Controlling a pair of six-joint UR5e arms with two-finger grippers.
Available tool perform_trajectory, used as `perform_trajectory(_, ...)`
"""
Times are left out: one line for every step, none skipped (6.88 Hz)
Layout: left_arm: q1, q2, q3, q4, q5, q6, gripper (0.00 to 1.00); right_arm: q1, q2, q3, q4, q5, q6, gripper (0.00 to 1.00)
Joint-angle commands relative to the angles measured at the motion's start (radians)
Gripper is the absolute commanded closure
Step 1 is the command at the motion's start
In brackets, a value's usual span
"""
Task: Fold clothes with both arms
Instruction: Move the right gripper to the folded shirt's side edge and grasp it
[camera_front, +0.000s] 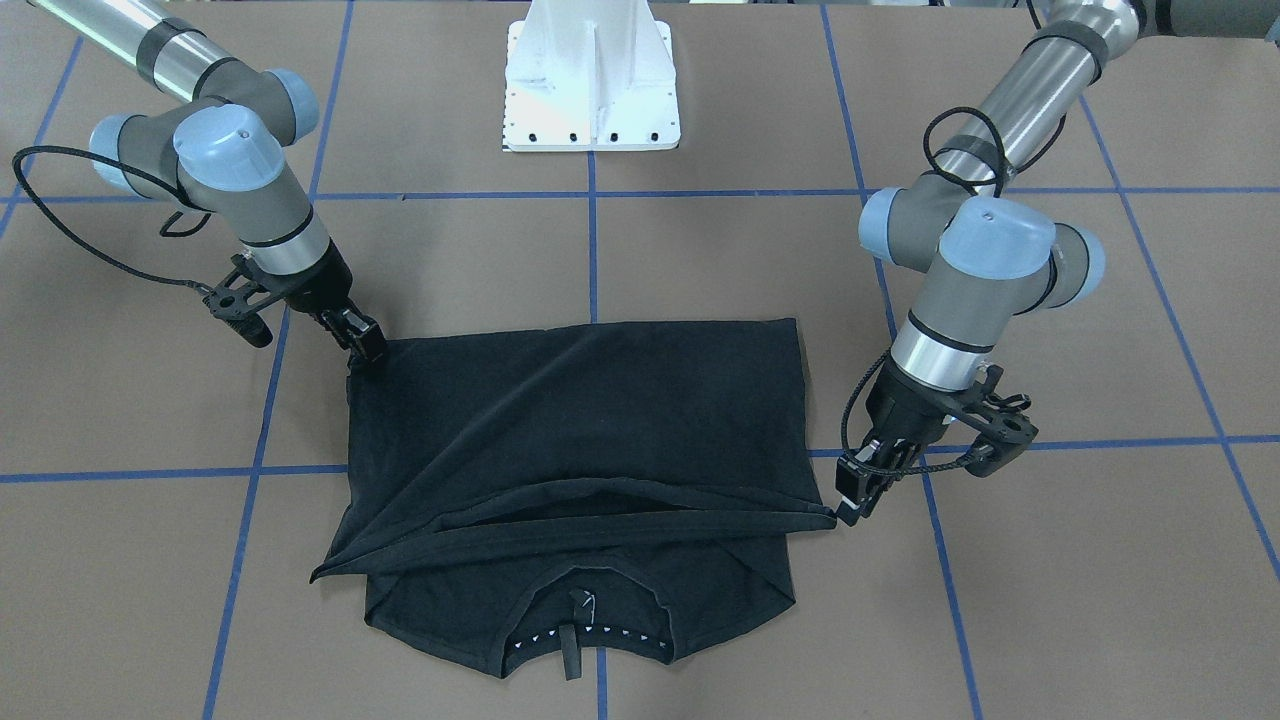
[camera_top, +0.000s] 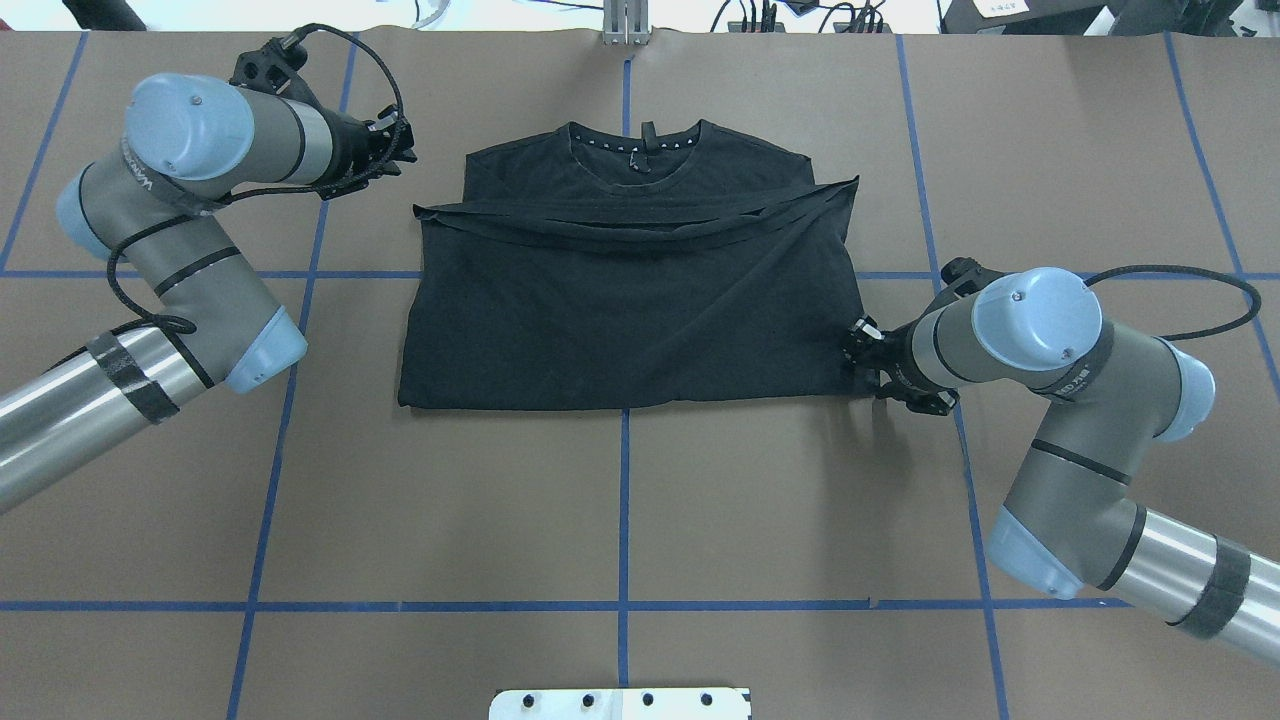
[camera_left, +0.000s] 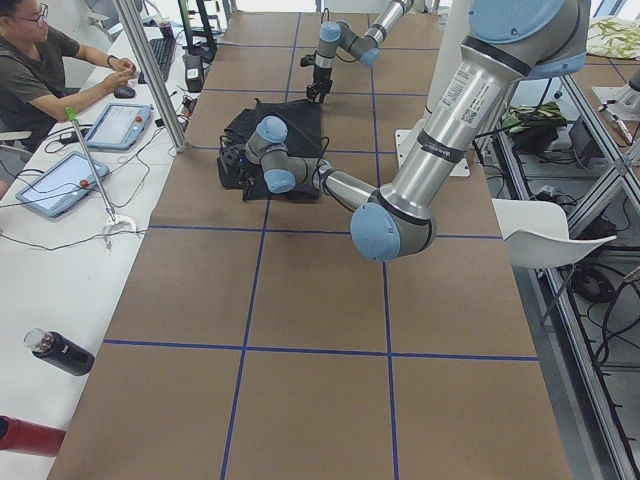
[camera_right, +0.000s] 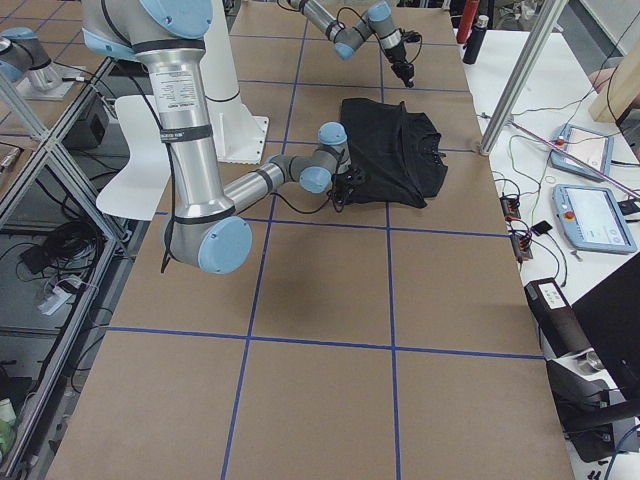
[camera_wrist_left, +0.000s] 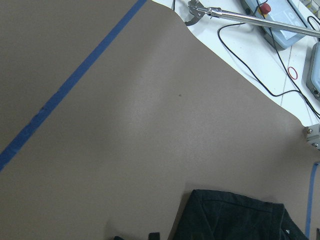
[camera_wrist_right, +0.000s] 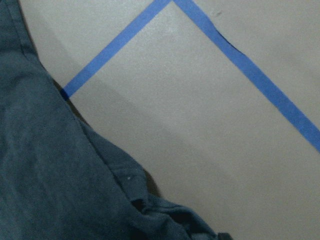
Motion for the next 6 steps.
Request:
perform_trajectory(0.0,0.001,0.0,0.0,0.0,0.0,0.67,-0.001,0.004,0.002,0.0,0.002,0.029,1.0)
perform_trajectory(0.0,0.002,0.0,0.0,0.0,0.0,0.67,0.001,0.004,0.004,0.0,0.007,0.029,1.0)
perform_trajectory(0.0,0.002,0.0,0.0,0.0,0.0,0.67,0.001,0.0,0.011,0.0,0.01,0.029,1.0)
perform_trajectory(0.0,0.001,0.0,0.0,0.0,0.0,0.67,0.005,-0.019,0.055,-0.015,0.014,0.029,1.0)
perform_trajectory(0.0,0.001,0.0,0.0,0.0,0.0,0.67,0.004,-0.055,0.116,-0.043,0.025,0.027,1.0)
perform_trajectory(0.0,0.001,-0.002,0.0,0.0,0.0,0.67,0.004,-0.092,0.182,-0.069,0.055,0.027,1.0)
